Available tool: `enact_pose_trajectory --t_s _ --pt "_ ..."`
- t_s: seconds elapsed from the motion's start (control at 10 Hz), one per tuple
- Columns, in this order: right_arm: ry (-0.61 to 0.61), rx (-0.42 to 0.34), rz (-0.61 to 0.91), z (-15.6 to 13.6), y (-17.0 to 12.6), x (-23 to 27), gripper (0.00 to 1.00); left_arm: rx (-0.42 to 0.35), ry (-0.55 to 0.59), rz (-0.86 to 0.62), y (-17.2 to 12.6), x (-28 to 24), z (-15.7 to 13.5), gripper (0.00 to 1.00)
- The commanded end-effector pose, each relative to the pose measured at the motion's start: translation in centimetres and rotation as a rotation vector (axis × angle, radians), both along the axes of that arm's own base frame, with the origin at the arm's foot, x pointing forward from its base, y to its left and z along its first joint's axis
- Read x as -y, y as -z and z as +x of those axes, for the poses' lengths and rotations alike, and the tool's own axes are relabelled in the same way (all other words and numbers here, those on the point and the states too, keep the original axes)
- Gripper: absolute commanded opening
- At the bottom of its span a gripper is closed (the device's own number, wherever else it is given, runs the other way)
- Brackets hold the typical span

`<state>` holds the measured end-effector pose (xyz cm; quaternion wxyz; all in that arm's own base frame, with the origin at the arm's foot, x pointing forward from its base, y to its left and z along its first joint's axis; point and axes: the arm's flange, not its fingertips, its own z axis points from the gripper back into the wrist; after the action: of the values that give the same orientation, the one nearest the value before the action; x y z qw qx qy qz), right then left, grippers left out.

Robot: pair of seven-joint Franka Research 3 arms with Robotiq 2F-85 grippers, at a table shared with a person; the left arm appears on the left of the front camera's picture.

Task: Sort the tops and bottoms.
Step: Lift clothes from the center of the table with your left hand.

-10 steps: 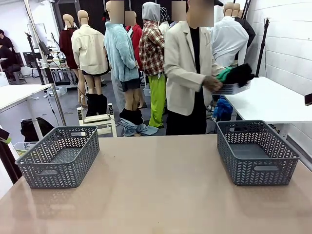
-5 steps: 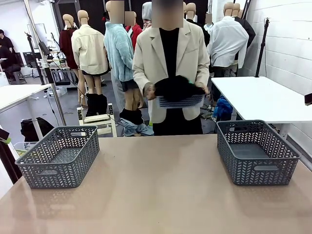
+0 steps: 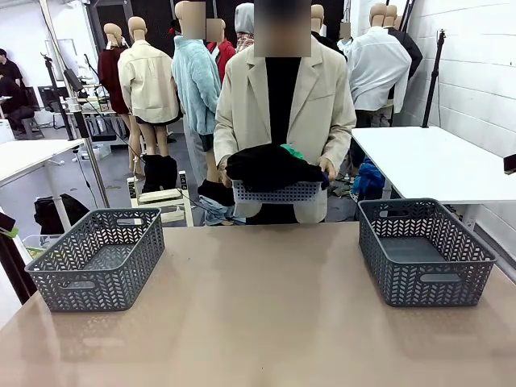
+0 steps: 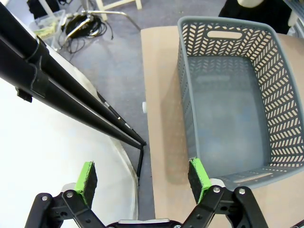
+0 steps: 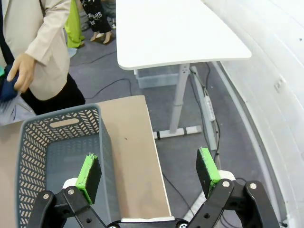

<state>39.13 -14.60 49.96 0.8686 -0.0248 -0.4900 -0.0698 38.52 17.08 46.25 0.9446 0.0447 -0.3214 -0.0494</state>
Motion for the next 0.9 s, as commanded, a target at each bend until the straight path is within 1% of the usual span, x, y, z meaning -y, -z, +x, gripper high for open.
enact_pose_trajectory --t_s 0.0,0.8 --pt "0.002 -0.013 0.006 -0.22 -0.20 -0.25 1.00 -0.001 0.005 -0.003 0.39 -0.12 -0.73 1.00" --pt "0.002 -0.013 0.006 -0.22 -0.20 -0.25 1.00 -0.001 0.005 -0.003 0.39 -0.12 -0.73 1.00"
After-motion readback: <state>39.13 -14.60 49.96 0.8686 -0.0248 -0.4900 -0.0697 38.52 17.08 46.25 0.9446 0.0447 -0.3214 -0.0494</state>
